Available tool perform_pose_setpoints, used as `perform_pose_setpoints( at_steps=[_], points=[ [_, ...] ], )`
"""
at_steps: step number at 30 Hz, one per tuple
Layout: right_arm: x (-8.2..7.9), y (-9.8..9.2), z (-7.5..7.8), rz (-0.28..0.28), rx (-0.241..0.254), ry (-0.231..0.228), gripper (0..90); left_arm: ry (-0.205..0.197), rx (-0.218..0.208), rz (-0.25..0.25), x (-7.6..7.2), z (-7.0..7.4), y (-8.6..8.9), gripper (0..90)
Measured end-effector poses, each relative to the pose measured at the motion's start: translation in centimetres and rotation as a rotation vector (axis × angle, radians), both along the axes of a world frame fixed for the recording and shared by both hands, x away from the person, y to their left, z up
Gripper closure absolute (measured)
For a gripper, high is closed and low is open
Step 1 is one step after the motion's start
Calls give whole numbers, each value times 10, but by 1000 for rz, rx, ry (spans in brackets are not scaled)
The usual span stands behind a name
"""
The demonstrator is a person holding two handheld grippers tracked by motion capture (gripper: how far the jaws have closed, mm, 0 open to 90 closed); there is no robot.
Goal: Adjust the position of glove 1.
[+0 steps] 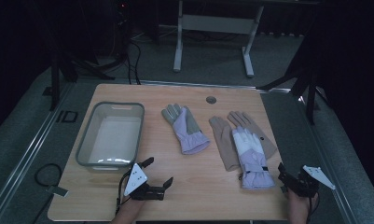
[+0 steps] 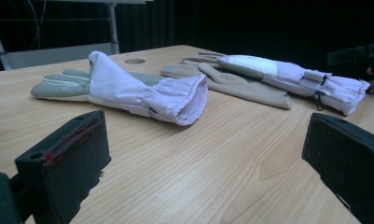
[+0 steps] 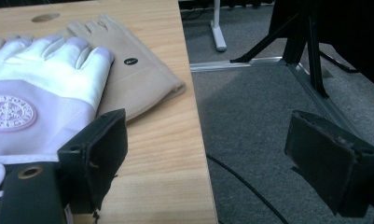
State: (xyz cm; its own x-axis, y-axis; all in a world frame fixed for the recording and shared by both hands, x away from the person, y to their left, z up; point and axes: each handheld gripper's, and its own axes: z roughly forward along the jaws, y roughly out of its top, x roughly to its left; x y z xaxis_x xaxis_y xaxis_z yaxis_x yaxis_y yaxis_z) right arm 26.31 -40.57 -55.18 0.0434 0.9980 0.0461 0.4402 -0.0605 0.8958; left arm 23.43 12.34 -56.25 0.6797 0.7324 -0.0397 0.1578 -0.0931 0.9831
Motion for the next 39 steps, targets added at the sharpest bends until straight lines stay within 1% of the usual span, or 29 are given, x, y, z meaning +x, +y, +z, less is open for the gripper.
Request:
perform_pose_setpoints(
  at_steps=[3, 7, 9, 10, 13, 14, 15, 17, 18, 19, 20, 21, 22, 23, 24, 25, 30, 33, 36, 39],
  points=[
    [2, 1, 1, 8, -13, 31, 125, 9, -17, 3, 1, 0, 1, 7],
    [6, 2, 6, 15, 0, 67, 115, 13, -28, 5, 1, 0, 2, 7],
    [7, 2, 8, 20, -4, 74, 114, 9, -27, 5, 1, 0, 2, 7],
    [8, 3, 12, 40, -10, 76, 113, 8, -25, 5, 1, 0, 2, 7],
    [9, 5, 22, 56, -17, 76, 115, 6, -19, 1, 0, 0, 1, 7],
    [9, 6, 25, 55, -19, 73, 141, 5, -17, 1, 0, 0, 1, 7],
    [10, 6, 28, 64, -8, 76, 144, 5, -16, -2, 0, 0, 1, 7],
    [14, 5, 35, 101, 26, 89, 144, 5, -19, -1, 0, 0, 2, 7],
    [15, 5, 37, 103, 40, 93, 144, 7, -19, -2, 0, 0, 1, 7],
    [16, 6, 40, 95, 63, 93, 150, 9, -19, -4, 1, 0, 1, 7],
    [18, 6, 45, 97, 88, 82, 155, 11, -16, -5, 1, 0, 1, 7],
    [20, 8, 49, 105, 105, 76, 137, 12, -17, -6, 1, 0, 1, 7],
    [21, 9, 52, 111, 107, 65, 129, 12, -16, -8, 1, 0, 1, 7],
    [21, 9, 52, 111, 107, 65, 129, 12, -16, -8, 1, 0, 1, 7],
    [22, 11, 56, 124, 103, 50, 124, 14, -13, -12, 2, 0, 1, 7],
    [25, 19, 67, 146, 86, 28, 113, 15, -10, -12, 2, 0, 1, 7],
    [36, 38, 90, 203, 86, 3, 109, 3, -17, -13, 1, 0, 1, 7],
    [44, 51, 101, 248, 81, -1, 109, 3, -18, -24, 1, 0, 1, 7],
    [54, 65, 109, 298, 59, 8, 123, 5, -22, -28, 2, 0, 1, 7],
    [62, 80, 114, 336, 39, 14, 133, 10, -29, -29, 2, 0, 2, 7]
  ],
)
